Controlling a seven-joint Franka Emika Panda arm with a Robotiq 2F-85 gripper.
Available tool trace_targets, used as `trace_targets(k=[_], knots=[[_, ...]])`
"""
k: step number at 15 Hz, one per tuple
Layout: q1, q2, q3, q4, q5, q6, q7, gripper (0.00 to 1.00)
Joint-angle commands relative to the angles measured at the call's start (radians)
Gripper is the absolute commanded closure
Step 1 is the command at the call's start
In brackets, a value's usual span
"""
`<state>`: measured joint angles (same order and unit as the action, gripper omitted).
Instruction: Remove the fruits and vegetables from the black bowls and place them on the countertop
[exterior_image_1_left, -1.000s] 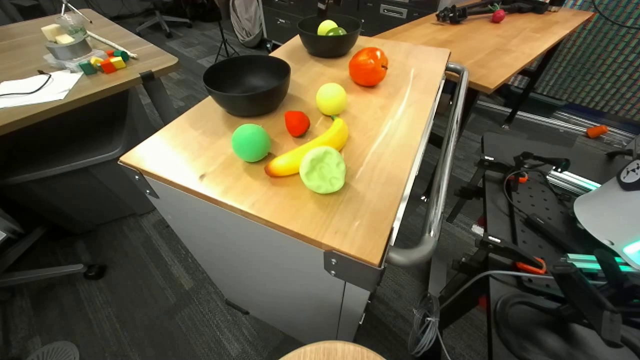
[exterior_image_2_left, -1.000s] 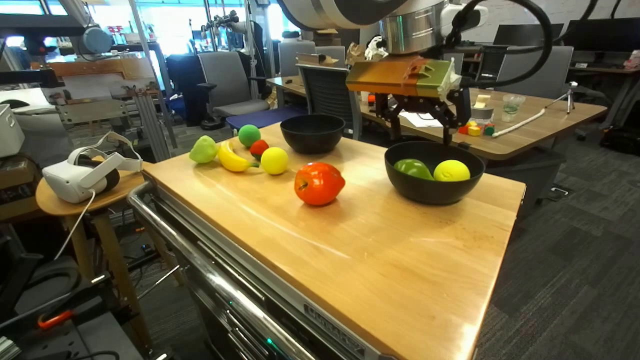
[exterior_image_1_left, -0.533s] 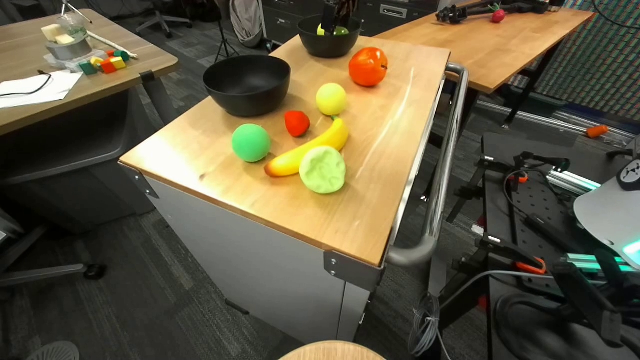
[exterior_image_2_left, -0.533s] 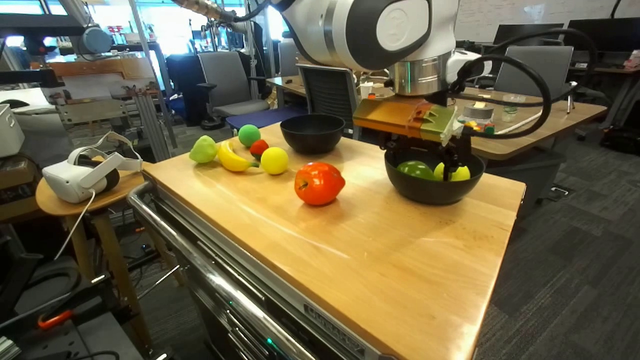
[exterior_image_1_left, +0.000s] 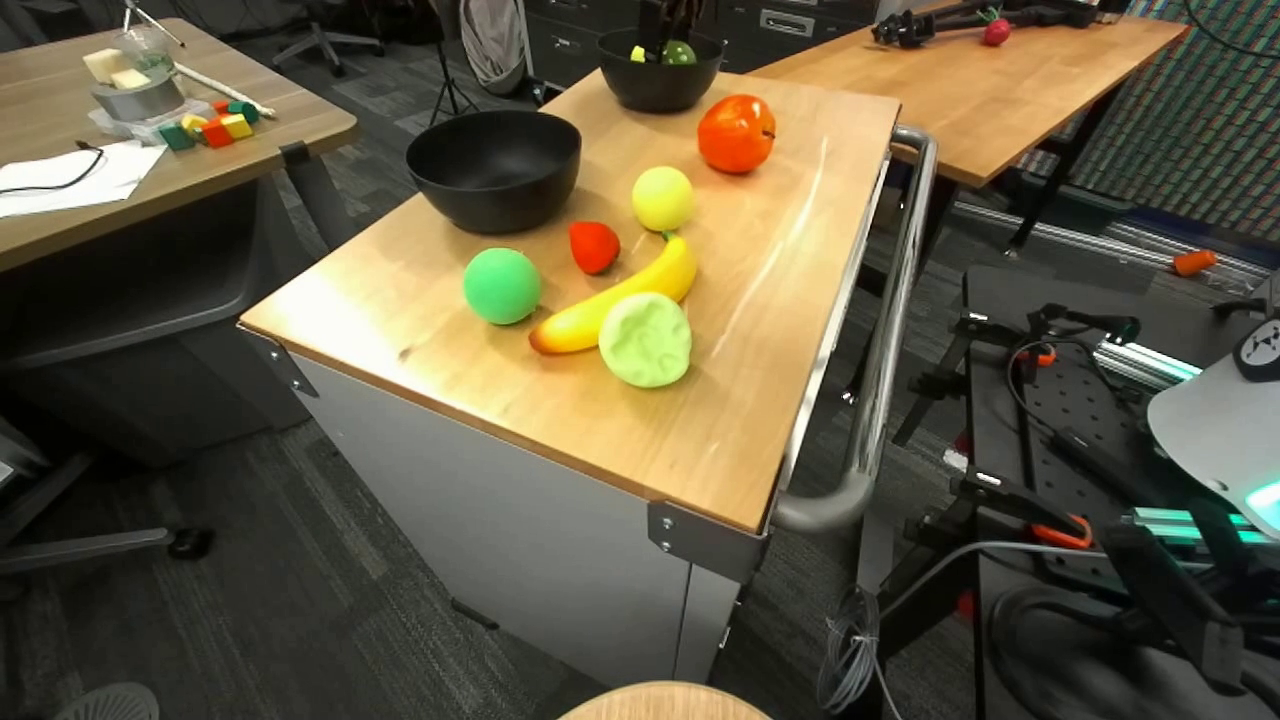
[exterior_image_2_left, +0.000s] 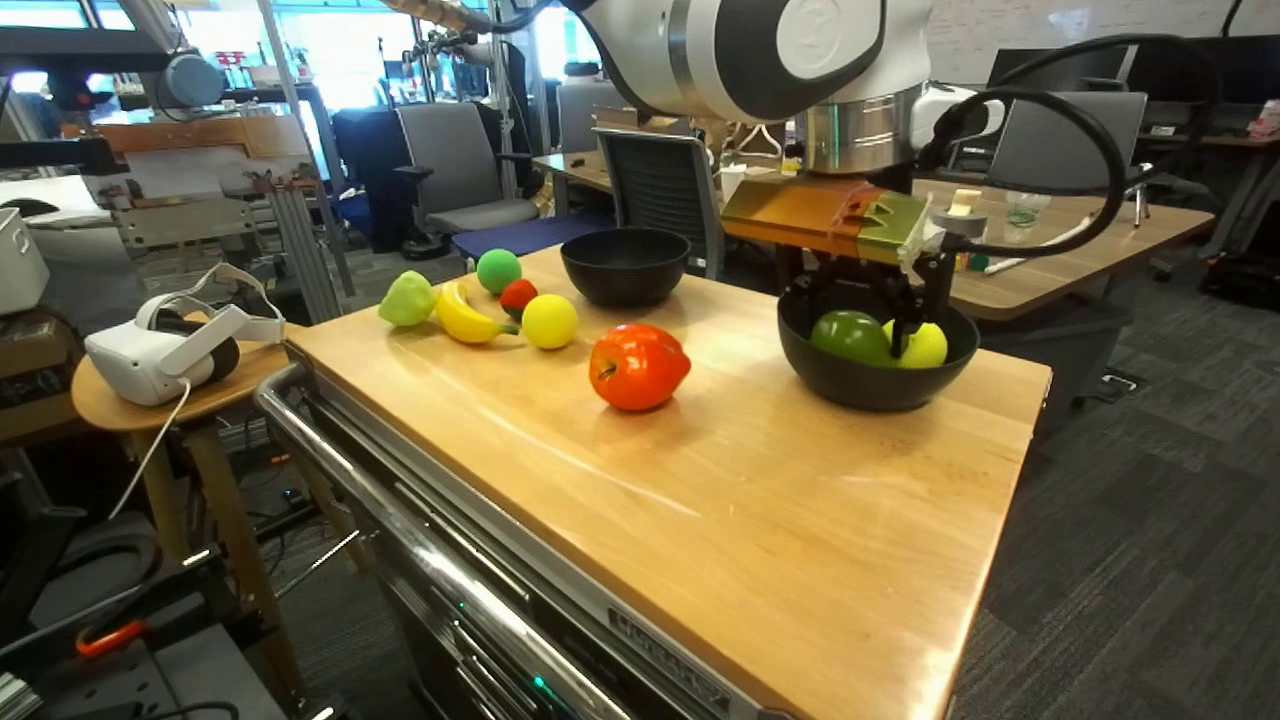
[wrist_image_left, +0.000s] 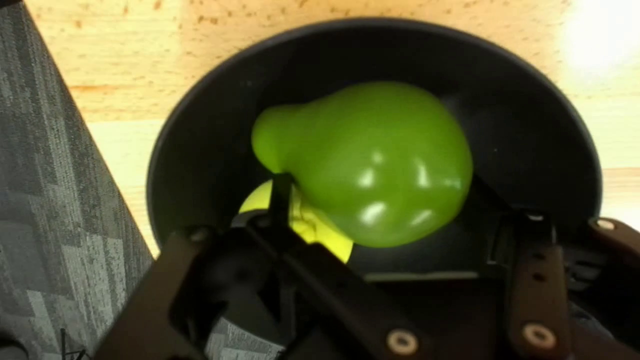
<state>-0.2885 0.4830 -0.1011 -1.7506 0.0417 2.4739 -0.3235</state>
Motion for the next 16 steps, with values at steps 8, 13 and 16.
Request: trace_targets(k=[8, 13, 16], knots=[[0.018, -0.047, -0.002, -0.003, -0.006, -0.055, 0.072, 0.52], [0.125, -0.176, -0.049, -0.081, -0.192, 0.02, 0.151, 0.52], [0.215, -0.282, -0.084, -0.172, -0.428, 0.063, 0.264, 0.52]])
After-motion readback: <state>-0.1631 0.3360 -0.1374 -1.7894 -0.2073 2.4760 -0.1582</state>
